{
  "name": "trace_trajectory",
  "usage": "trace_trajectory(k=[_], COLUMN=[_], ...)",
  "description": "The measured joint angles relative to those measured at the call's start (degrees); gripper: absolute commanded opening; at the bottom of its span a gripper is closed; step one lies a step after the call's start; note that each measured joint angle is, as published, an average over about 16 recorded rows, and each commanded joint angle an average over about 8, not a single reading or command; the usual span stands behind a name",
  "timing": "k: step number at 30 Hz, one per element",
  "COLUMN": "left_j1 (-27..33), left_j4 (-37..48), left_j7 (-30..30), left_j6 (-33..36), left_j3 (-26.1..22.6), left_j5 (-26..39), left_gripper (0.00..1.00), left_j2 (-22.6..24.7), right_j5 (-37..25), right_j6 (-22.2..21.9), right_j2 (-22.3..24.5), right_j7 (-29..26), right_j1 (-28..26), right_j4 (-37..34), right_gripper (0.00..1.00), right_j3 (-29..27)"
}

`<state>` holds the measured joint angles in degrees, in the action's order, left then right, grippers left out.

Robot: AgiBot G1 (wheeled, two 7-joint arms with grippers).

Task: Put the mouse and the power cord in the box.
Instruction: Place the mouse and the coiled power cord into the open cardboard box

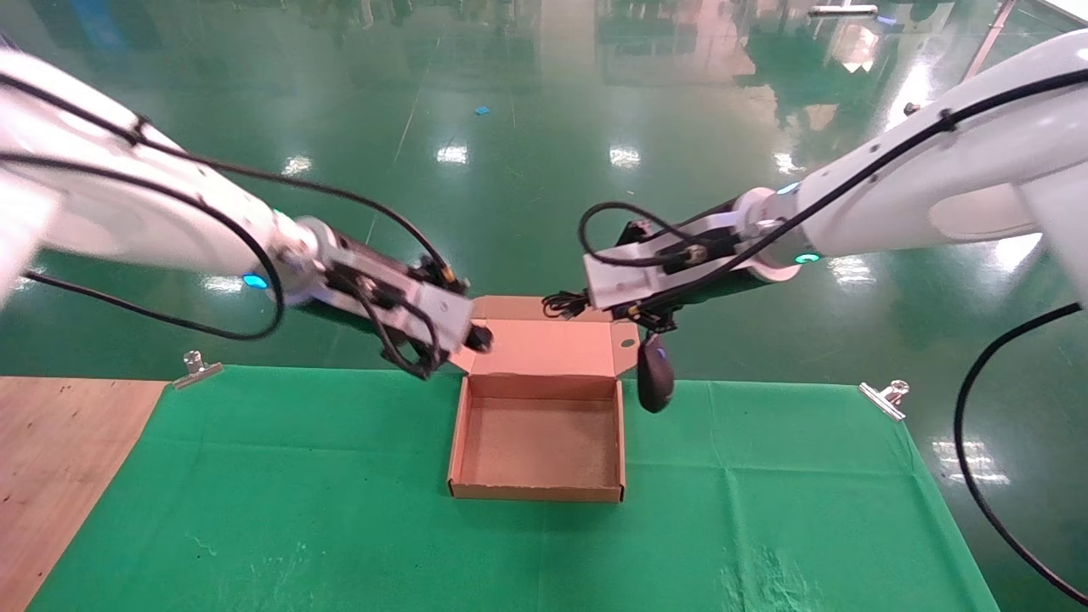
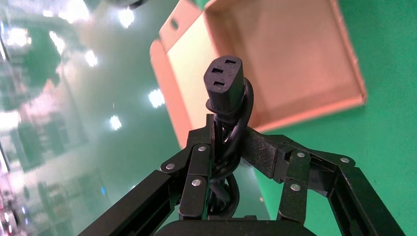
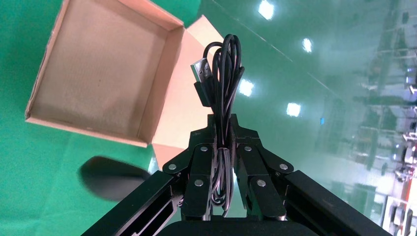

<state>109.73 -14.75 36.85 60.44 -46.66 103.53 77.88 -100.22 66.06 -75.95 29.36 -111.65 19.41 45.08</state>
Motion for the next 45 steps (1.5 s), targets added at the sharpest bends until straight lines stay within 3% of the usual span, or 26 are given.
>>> trace_trajectory(k=[7, 17, 23, 32, 33, 39, 41, 45], left_j1=[-9.5, -21.8, -24.2, -24.0, -23.9, -23.4, -23.2, -22.9], left_j4=[-8.0, -18.6, -21.1, -22.7, -22.9, -24.0, -24.2, -24.5], left_j7=[-5.2, -21.4, -31.3, -43.0, -43.9, -47.1, -47.6, -48.2], left_j6=[-16.1, -37.3, -40.8, -38.9, -38.7, -38.5, -38.8, -39.4], left_j3=[-2.0, -10.1, -16.5, -25.2, -26.0, -30.2, -31.3, -33.2], left_j5=[-1.4, -1.5, -2.6, -5.9, -6.3, -8.0, -8.4, -9.3], left_gripper=[0.00, 0.00, 0.00, 0.01, 0.06, 0.81, 1.00, 1.00], left_j2=[0.4, 0.8, 0.9, 1.0, 1.0, 1.0, 0.9, 0.9], right_j5=[2.1, 3.7, 4.3, 4.9, 4.9, 5.2, 5.3, 5.5], right_j6=[2.6, 6.3, 7.2, 7.4, 7.3, 7.0, 6.8, 6.6], right_j2=[3.1, 8.4, 10.7, 13.1, 13.3, 14.1, 14.2, 14.3], right_j7=[3.7, 6.6, 7.2, 7.7, 7.8, 8.4, 8.7, 9.2], right_j1=[-1.0, -0.4, 0.7, 2.2, 2.3, 3.1, 3.3, 3.6], right_j4=[-3.3, -4.1, -3.6, -3.4, -3.4, -3.9, -4.1, -4.7], right_gripper=[0.00, 0.00, 0.00, 0.00, 0.00, 0.00, 0.00, 0.00], right_j3=[-0.8, -1.8, -2.1, -2.6, -2.7, -2.9, -2.9, -3.0])
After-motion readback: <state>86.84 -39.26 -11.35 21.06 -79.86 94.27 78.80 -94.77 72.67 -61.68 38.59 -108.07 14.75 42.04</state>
